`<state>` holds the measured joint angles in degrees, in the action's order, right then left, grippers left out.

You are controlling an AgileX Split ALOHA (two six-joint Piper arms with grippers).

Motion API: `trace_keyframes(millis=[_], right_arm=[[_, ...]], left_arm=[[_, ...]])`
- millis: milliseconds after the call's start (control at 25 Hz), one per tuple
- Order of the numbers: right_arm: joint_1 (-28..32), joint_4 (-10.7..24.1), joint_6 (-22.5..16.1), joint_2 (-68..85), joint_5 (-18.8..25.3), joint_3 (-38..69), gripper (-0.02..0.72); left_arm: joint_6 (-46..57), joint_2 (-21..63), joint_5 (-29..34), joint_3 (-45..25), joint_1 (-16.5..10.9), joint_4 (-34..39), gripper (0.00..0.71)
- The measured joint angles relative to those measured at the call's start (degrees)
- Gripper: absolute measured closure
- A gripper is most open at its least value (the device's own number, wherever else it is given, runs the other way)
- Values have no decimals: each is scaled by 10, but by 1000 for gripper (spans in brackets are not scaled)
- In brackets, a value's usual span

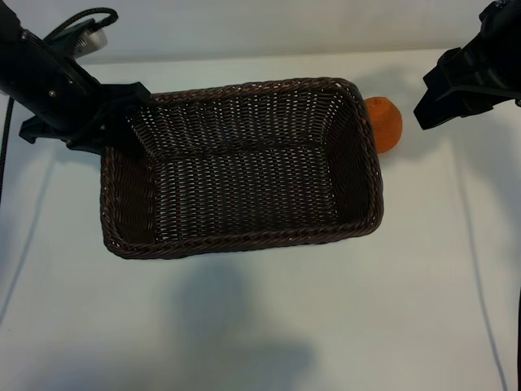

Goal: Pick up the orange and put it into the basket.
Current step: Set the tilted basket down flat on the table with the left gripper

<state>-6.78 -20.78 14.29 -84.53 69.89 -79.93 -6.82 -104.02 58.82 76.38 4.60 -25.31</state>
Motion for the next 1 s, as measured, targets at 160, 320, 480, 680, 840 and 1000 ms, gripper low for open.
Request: trace_keyframes(millis=[160, 320, 480, 680, 840, 1000], right_arm=[[0, 0, 0, 0, 0, 0, 214], [0, 0, 0, 0, 0, 0, 214], [0, 0, 0, 0, 0, 0, 214], [0, 0, 0, 0, 0, 0, 214], [0, 0, 0, 0, 0, 0, 214], [0, 0, 0, 0, 0, 0, 214]], left_arm=[[-12, -35, -11, 0, 0, -4, 530], [-21, -69, -9, 20, 0, -5, 530], [-22, -97, 8, 66, 0, -6, 530], [-22, -123, 16, 93, 0, -11, 530], [-33, -147, 9, 97, 0, -11, 530], [-33, -160, 12, 97, 0, -11, 530]])
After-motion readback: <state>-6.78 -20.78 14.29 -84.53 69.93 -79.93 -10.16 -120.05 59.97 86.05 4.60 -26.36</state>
